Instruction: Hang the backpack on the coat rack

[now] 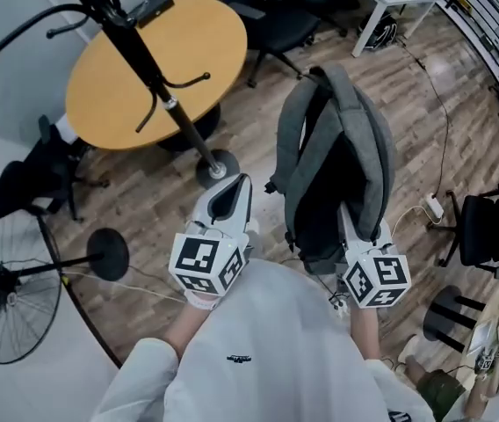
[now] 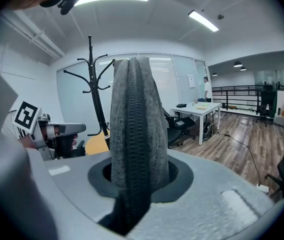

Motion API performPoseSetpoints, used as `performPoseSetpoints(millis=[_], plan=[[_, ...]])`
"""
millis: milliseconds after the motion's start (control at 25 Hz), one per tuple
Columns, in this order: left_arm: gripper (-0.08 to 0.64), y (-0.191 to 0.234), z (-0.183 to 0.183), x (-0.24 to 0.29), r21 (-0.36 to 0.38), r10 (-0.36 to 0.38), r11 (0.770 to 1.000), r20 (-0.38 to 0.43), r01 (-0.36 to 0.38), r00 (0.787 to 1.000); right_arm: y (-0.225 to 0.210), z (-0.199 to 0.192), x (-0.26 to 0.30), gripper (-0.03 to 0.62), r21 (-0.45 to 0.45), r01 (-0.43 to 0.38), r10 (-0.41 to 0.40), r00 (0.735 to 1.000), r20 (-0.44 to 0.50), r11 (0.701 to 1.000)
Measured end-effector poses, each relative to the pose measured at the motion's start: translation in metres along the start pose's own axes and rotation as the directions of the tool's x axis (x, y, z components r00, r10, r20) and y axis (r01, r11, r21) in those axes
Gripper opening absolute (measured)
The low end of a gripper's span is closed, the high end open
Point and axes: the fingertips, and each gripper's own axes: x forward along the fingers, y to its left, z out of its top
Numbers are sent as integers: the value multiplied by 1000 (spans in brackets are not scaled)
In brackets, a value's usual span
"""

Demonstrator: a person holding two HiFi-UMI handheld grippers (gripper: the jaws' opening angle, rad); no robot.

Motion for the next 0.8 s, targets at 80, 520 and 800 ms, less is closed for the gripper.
performPoseSetpoints(millis=[80,520,800], plan=[[18,14,12,11,1,1,1000,13,-1,1000,2,13,19,98,-1,-2,2,1000,4,1000],[18,87,48,61,7,3,1000,34,-3,999,13,58,108,98,14,-9,9,999,39,1000],[18,105,50,78,16,-5,1000,3,5,1000,15,67,138,98,44,-5,3,999,51,999]])
